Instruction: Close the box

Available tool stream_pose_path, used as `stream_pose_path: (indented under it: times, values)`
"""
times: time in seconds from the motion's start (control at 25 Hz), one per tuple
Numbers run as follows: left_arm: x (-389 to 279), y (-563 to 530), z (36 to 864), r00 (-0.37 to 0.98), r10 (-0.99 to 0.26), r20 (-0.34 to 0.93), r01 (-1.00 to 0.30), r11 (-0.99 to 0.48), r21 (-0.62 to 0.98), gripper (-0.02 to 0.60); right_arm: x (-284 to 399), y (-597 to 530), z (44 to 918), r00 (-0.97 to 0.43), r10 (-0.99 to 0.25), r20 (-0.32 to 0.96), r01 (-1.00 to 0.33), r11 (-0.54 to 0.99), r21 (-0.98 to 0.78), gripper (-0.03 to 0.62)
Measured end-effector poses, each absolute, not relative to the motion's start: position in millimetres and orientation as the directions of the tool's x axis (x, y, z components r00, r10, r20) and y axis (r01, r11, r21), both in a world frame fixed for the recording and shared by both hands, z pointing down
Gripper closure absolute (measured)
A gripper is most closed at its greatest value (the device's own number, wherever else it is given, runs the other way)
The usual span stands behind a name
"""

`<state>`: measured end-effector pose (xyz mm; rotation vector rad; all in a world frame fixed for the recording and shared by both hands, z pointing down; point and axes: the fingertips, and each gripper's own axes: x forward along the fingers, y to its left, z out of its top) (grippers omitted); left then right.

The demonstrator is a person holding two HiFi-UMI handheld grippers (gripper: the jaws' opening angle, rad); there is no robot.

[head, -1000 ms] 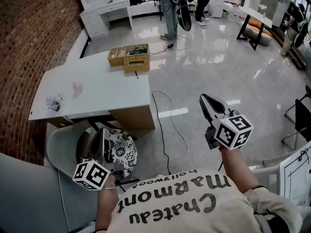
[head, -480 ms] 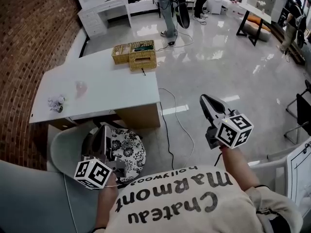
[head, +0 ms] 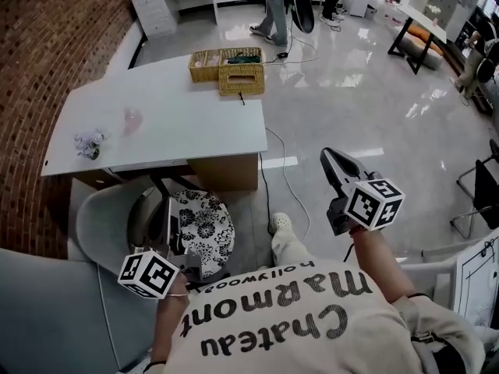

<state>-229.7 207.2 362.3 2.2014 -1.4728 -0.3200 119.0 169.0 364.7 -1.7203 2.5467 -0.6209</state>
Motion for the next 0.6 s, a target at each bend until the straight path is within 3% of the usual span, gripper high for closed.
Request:
stream_pose_path:
  times: [0.6]
  values:
    - [-271, 133, 353, 0.242, -0.966, 0.088, -0.870, -0.176, 0.461, 0.580, 83, 44, 376, -0.512, -0.824, 0.241, -0.833, 0.410, -0.371, 0.591]
